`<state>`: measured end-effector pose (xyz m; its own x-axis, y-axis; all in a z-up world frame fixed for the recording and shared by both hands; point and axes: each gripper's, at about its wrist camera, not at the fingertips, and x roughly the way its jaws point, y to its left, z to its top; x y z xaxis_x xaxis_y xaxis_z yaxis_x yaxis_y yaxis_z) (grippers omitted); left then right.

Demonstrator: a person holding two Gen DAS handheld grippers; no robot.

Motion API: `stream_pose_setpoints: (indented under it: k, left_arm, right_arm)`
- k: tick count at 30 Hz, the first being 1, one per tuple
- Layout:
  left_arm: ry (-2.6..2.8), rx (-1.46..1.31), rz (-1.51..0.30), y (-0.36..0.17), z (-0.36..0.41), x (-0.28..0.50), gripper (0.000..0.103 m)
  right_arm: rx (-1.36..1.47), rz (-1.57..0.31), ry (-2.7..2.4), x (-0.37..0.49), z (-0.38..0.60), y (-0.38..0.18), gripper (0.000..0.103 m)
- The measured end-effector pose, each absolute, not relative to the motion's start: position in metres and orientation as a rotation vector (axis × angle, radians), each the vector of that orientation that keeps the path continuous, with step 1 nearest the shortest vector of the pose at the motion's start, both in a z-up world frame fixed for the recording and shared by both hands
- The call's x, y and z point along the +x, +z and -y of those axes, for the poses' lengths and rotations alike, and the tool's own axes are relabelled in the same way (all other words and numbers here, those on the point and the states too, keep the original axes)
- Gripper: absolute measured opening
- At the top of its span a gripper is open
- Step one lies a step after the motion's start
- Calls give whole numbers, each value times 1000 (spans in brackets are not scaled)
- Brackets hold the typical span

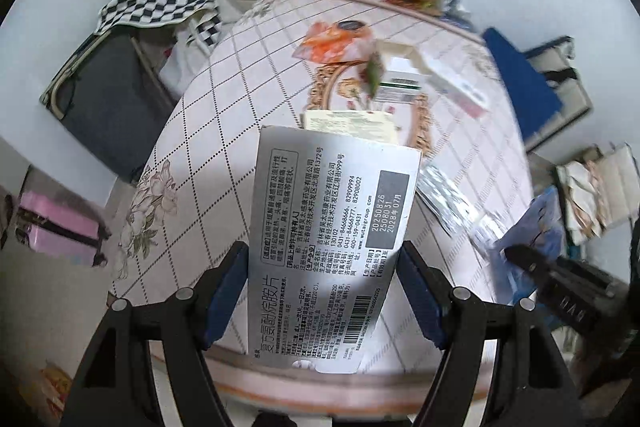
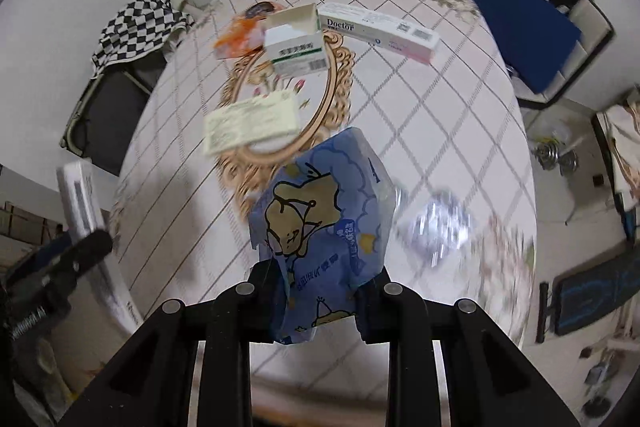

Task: Collect trash
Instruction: 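Carry the leaflet and blue pouch to the bin and release both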

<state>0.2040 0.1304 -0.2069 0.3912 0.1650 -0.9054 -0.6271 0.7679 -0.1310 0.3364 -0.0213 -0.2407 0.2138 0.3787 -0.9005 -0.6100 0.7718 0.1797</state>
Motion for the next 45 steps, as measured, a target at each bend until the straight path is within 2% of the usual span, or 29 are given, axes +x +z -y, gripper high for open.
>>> stream_pose_setpoints:
  k: [8,15,22,31,32,36,39,42,44,45]
  left_arm:
    - [347,-495,-1047,-201,-94,120,72]
    - [237,-534,-1183,-257,-51,61,72]
    - [216,-593,-1354,-368,-20,33,72]
    - [229,-700,-1480,-556,-12,38,72]
    - [229,-720,-1497,-586,-13,40,67]
    - [244,-786,-1552,-668,-17,38,67]
    - [244,-845,-1601,-715,-22,33,67]
    - [270,-832,-1638,-734,-27,30,69]
    - [283,-803,-1642,-735,-31,29,70]
    - [301,-784,-1639,-732,-34,27,77]
  right_arm:
    - [-101,-1169,591,197,103,-231,28]
    - [-64,-1297,520,99,156,-287,27]
    - [-75,-1475,476,48,179,-404,27]
    - [-96,-1595,438,42,191,-588,27]
    - [-100,-1602,438,43,191,-609,27]
    - [-96,-1644,440,49,187,-690,27]
    - [-86,-1674,449,53,182,-738,27]
    - [-50,-1717,460,55,174,-784,28]
    - [-30,-1748,466,59,170,-804,40]
    - [-16,-1756,471,59,170,-810,50]
